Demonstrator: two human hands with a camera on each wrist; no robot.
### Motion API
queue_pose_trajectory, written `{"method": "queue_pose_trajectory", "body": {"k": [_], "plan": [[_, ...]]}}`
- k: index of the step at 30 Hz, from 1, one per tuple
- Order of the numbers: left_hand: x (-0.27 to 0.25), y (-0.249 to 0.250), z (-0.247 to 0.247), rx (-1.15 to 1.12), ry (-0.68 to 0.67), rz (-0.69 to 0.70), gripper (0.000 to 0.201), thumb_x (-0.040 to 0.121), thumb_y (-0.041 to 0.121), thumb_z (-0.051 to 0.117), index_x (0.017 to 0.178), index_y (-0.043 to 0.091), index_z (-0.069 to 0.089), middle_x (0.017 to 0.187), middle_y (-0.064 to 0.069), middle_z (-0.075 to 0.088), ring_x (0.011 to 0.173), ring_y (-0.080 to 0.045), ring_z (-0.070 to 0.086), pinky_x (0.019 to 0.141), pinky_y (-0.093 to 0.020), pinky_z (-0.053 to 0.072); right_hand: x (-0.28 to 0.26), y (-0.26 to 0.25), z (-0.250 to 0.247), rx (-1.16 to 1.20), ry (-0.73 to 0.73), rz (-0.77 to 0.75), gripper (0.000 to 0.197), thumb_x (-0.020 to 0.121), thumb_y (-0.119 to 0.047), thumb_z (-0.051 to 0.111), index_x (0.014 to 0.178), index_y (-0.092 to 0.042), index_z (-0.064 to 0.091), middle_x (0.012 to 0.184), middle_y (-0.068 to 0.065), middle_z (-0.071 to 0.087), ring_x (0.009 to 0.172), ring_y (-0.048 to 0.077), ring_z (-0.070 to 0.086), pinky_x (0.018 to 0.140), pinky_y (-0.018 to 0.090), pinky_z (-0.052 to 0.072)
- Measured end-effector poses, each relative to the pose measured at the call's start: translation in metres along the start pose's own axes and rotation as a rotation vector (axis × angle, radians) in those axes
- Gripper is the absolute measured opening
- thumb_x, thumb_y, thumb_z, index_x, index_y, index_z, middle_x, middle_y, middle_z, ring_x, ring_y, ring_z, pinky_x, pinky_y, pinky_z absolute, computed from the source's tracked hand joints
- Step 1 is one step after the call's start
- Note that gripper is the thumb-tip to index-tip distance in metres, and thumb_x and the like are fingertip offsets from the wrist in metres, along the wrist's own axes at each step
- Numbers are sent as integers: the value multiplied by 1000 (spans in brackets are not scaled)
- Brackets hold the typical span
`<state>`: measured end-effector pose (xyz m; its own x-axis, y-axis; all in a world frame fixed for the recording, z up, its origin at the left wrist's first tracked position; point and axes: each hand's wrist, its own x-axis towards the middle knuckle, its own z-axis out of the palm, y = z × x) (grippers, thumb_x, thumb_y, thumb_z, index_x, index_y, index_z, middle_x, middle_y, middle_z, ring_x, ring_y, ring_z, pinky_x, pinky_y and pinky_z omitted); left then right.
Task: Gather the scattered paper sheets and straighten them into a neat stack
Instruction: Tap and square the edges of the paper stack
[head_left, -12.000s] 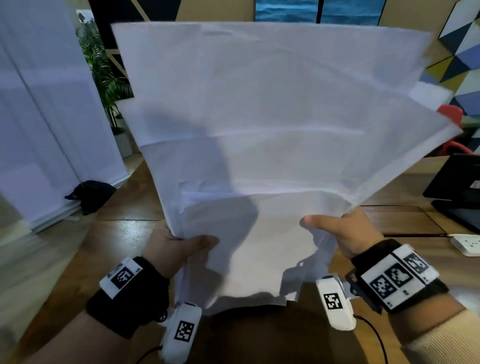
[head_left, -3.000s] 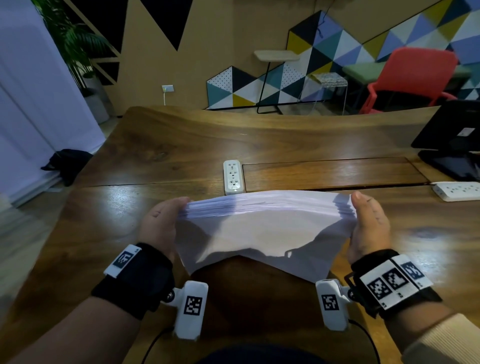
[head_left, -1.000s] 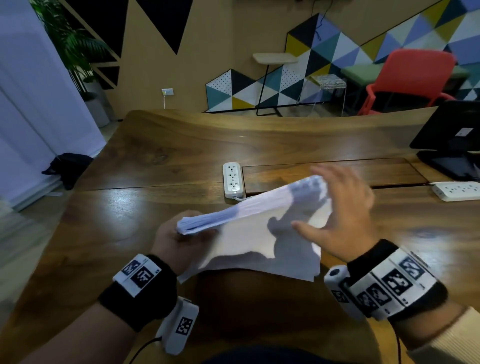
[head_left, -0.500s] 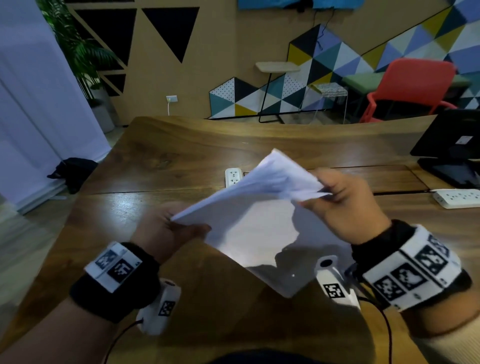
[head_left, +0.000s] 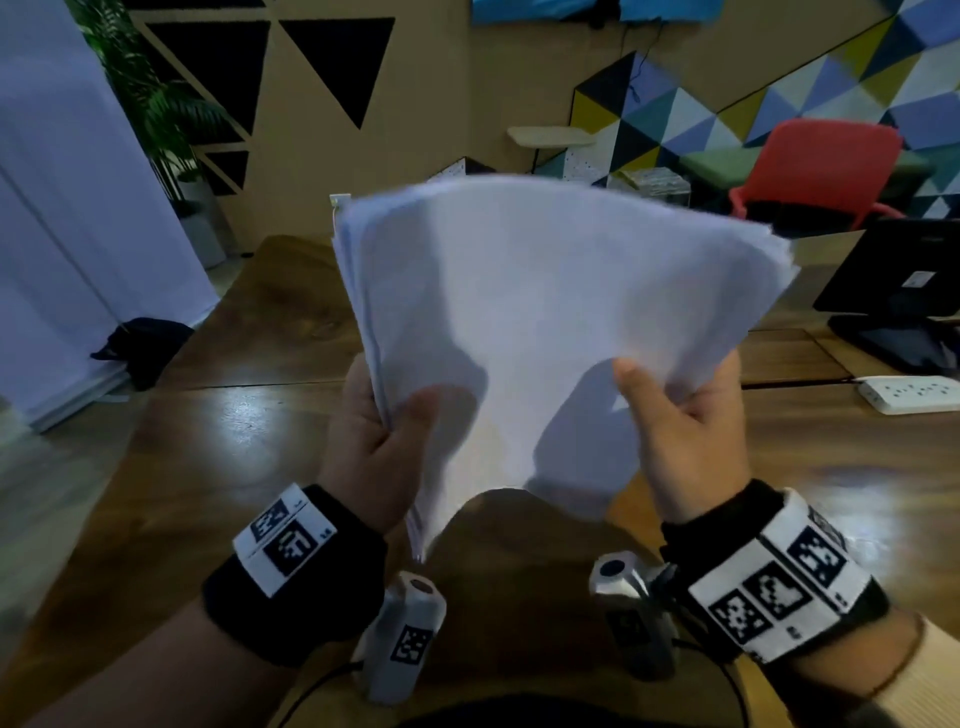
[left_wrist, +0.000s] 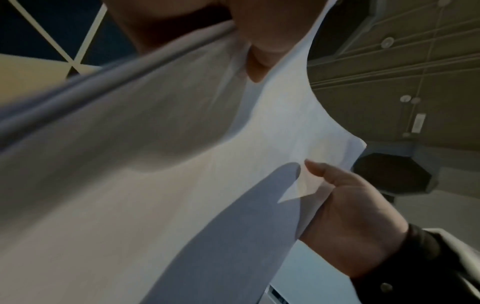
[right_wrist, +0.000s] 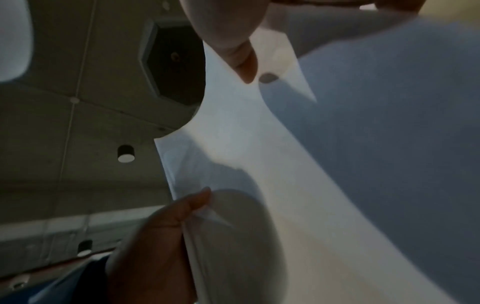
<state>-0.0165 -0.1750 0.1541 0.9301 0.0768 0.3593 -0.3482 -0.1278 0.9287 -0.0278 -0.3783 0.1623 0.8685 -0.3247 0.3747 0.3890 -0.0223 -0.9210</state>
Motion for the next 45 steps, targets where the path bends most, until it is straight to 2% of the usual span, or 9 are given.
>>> {"method": "queue_pose_trajectory", "body": {"k": [3,11,14,22,26,29,35,39,45], "plan": [[3,1,-3,18,1,-7,37,74,14,61,108,1,56,86,3,67,74,-2,68,55,-10,49,-2,2,-3,0,35,71,41,82,-3,61,109,-30,45,97,-1,60,81,-1,61,69,19,50],[0,5,-12,-27,27,-114,19,78,5,64,96,12,62,66,10,69,60,7,63,49,-8,47,12,-15,-13,93,-80,-39,37,77,1,49,76,-35,56,73,-12,57,69,3,54,63,16,46],[-1,8,-16,-97,-18,-123,34,74,11,68,106,1,58,70,13,73,63,4,65,52,-11,50,8,-14,-16,50,-133,-72,39,78,3,52,84,-36,49,78,-8,54,66,3,54,61,16,47],[7,26,-3,-323,59,-278,102,46,69,70,114,-4,54,98,-25,62,87,-33,65,77,-41,54,0,-7,-8,129,-52,28,38,70,-8,58,96,-30,40,84,-5,57,66,-1,59,62,16,49],[15,29,0,-526,80,-468,52,76,51,55,96,4,61,63,-6,69,49,-12,67,43,-19,51,4,-13,-2,170,52,37,26,71,-29,58,93,-27,43,81,-8,52,63,-9,55,60,8,44],[18,26,-1,-554,30,-495,26,87,36,51,82,11,58,49,-1,65,41,-9,63,38,-17,48,6,-17,4,174,129,69,24,73,-35,56,90,-25,44,78,-9,49,57,-9,51,57,10,43],[24,20,-2,-537,52,-525,25,87,33,49,76,13,58,44,2,65,42,-9,64,40,-17,49,17,-18,10,174,216,137,28,60,-46,63,71,-26,47,67,-9,47,62,7,43,64,25,39],[23,22,-3,-523,-1,-517,28,89,35,47,75,13,58,43,3,65,41,-8,63,40,-16,49,23,-17,11,158,230,157,25,75,-30,64,56,-25,48,44,-16,48,49,3,42,54,19,38],[22,24,-5,-439,-83,-421,38,77,55,56,76,17,62,51,6,69,53,-9,66,45,-16,51,31,-16,11,132,322,183,26,83,-7,55,61,-19,49,48,-16,54,46,-9,47,50,4,38]]}}
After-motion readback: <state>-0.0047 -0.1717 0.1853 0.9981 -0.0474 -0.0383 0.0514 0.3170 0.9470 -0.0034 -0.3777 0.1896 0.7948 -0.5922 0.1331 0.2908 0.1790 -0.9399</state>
